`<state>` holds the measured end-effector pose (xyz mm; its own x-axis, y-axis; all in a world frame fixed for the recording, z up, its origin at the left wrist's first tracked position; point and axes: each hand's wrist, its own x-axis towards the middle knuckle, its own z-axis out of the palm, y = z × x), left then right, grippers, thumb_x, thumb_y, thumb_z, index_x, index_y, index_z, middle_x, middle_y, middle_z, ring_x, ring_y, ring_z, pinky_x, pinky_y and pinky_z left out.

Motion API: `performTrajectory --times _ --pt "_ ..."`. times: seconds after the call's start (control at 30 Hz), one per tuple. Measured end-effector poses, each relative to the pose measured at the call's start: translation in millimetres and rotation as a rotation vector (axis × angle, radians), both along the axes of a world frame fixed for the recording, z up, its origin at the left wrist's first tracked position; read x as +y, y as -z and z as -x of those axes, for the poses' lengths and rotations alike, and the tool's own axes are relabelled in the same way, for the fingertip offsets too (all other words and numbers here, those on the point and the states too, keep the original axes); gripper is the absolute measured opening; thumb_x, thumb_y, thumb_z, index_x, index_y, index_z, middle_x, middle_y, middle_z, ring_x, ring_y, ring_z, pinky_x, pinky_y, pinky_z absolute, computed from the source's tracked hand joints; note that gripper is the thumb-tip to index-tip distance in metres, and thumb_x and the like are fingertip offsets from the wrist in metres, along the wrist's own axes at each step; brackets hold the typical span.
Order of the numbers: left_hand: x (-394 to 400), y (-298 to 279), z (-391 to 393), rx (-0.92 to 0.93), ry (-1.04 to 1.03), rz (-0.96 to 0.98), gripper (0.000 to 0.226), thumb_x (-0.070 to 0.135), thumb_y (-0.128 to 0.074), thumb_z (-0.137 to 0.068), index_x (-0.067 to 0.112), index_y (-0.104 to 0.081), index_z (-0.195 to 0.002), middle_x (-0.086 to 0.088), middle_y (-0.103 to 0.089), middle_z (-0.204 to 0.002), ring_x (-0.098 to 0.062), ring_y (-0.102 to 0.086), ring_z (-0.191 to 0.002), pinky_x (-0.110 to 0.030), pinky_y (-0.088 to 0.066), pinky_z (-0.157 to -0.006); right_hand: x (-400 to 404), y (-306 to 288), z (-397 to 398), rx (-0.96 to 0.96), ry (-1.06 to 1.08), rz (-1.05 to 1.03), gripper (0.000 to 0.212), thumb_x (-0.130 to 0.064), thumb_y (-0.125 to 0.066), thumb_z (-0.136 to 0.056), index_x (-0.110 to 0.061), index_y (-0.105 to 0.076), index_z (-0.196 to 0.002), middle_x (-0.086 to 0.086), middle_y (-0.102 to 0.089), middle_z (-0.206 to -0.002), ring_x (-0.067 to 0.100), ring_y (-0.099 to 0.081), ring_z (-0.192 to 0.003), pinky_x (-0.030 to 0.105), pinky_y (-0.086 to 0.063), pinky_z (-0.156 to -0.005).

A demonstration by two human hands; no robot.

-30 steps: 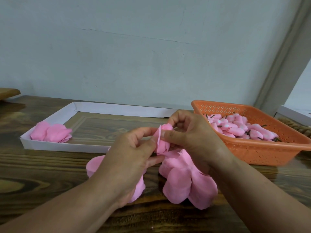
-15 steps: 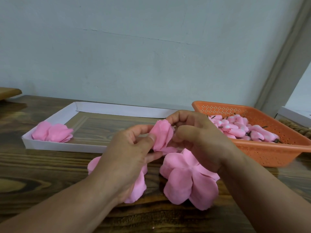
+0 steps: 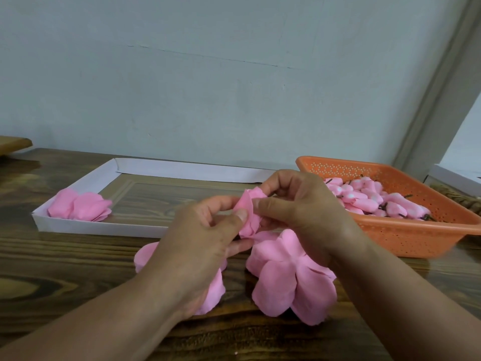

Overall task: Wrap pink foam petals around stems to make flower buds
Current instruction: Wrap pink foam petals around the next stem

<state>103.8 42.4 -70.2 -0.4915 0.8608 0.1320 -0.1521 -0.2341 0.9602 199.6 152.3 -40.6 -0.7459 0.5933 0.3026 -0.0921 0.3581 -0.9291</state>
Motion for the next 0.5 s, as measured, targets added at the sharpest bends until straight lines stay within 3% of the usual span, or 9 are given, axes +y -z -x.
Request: performTrajectory --times 0.2,0.33,0.5 --pt "0.4 1.3 -1.6 -0.069 0.053 -0.014 0.022 0.007 -0.057 -0.085 0.004 -0.07 -0.102 -0.013 -0.075 -0.088 -0.018 -0.073 -0.082 -0.02 -0.057 -0.067 -3.5 -1.4 -0.2 -0.054 0.063 -0.143 0.018 0.0 -0.07 -0.078 -0.011 -0.061 -0.068 0.009 -0.065 -0.054 0.018 -0.061 -0.048 0.031 -0.054 -0.052" --pt "1.5 2.4 2.1 -0.069 0.108 0.026 0.03 0.013 -0.059 -0.077 -0.002 -0.07 -0.101 -0.016 -0.074 -0.093 -0.021 -0.072 -0.086 -0.027 -0.059 -0.075 -7.2 -5.4 -2.2 -0.086 0.069 -0.237 0.018 -0.001 -0.069 -0.079 -0.012 -0.062 -0.066 0.013 -0.067 -0.057 0.018 -0.061 -0.048 0.035 -0.055 -0.054" --pt "-0.4 0.7 4.0 -0.075 0.213 0.082 0.023 0.013 -0.057 -0.084 -0.004 -0.07 -0.091 -0.017 -0.073 -0.095 -0.027 -0.071 -0.091 -0.031 -0.058 -0.079 -8.0 -6.1 -2.5 -0.127 0.077 -0.286 0.016 -0.006 -0.07 -0.079 -0.012 -0.064 -0.066 0.013 -0.067 -0.059 0.021 -0.063 -0.05 0.034 -0.055 -0.054"
